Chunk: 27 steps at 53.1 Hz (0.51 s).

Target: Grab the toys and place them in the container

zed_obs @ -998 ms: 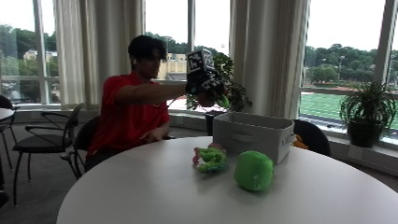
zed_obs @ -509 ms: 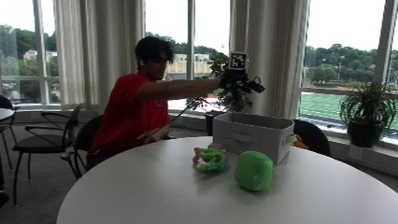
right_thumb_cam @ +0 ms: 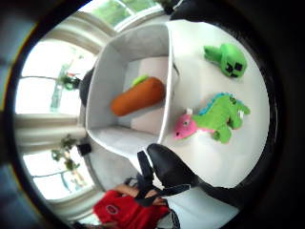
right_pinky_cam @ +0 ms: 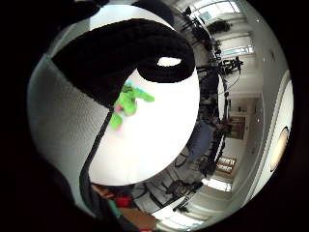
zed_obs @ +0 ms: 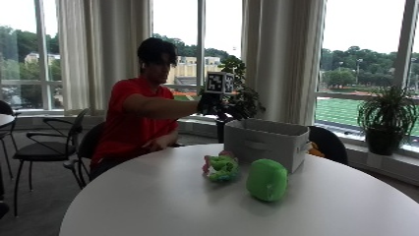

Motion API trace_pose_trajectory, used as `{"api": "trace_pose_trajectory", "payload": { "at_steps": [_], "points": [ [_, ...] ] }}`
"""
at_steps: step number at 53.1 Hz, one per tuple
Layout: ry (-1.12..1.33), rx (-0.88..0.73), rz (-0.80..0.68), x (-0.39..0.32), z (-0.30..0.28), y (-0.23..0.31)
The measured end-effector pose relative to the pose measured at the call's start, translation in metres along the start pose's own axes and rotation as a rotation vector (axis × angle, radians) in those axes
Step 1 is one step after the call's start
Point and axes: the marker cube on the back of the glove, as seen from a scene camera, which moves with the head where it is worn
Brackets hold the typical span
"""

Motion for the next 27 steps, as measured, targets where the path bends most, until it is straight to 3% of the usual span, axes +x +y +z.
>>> {"api": "trace_pose_trajectory", "payload": {
  "at_steps": [3,11,27],
  "points": [
    [-0.033,0.004,0.169,0.001,0.007,0.013],
    [-0.04,0.056,0.207,0.028,0.021,0.055],
    [-0.054,-0.031,0.276,0.047,0.065,0.121]
  ]
}}
